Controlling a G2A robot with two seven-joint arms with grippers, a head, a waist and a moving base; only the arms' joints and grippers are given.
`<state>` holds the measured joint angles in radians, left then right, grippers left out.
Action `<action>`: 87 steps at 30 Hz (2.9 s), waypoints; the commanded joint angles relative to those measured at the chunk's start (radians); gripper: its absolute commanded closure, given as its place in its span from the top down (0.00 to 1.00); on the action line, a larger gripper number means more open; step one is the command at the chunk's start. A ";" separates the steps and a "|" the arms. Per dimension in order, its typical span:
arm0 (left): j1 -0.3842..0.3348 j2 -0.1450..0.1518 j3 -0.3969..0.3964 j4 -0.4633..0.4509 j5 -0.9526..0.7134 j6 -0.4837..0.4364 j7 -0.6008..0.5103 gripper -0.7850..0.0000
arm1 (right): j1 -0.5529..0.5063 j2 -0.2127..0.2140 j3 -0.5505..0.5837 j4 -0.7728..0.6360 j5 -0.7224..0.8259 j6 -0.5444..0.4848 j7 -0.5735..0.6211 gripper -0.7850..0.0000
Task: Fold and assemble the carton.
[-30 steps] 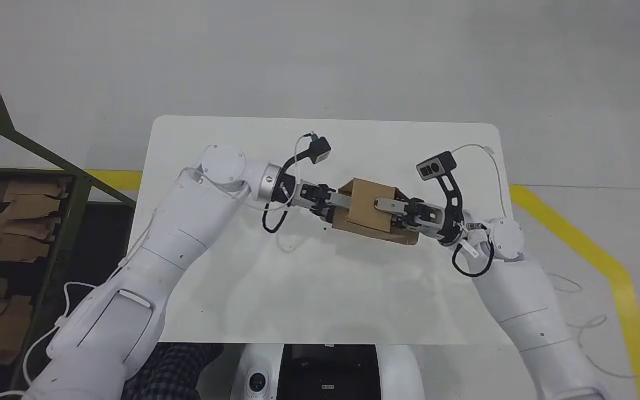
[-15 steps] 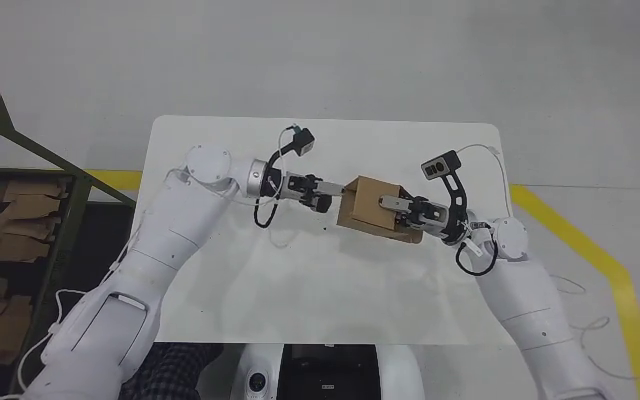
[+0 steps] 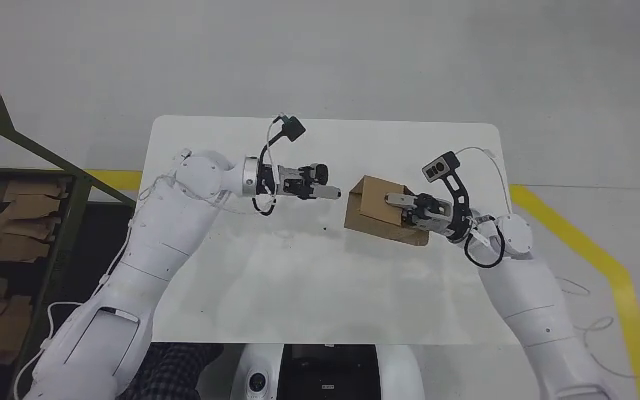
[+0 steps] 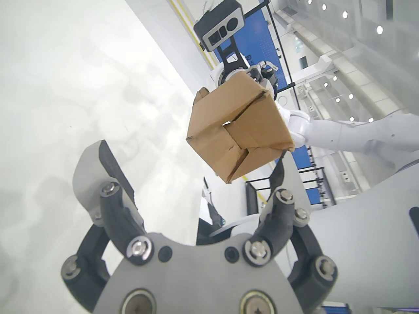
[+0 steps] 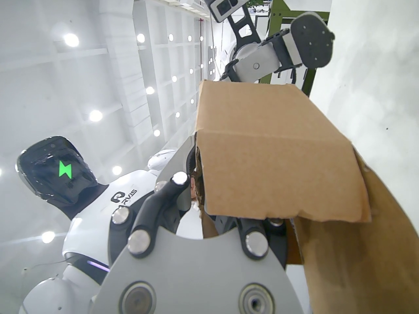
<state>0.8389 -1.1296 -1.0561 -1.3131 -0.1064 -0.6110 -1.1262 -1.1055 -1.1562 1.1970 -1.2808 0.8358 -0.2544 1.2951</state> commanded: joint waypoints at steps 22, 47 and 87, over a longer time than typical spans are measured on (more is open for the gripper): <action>0.020 0.024 0.005 -0.090 0.172 -0.126 0.043 1.00 | 0.034 -0.007 -0.025 0.047 -0.009 0.070 -0.016 0.00; 0.064 0.049 0.056 -0.129 0.629 -0.401 0.616 1.00 | 0.016 0.000 -0.019 0.016 -0.030 0.145 0.017 0.00; -0.177 0.152 0.593 0.118 1.227 -0.401 1.629 1.00 | 0.090 -0.029 -0.118 0.090 -0.197 -0.029 -0.041 0.00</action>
<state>0.6660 -0.9740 -0.4686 -1.1957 1.1313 -1.0123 0.5120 -1.0141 -1.1849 1.0803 -1.1872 0.6410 -0.2827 1.2558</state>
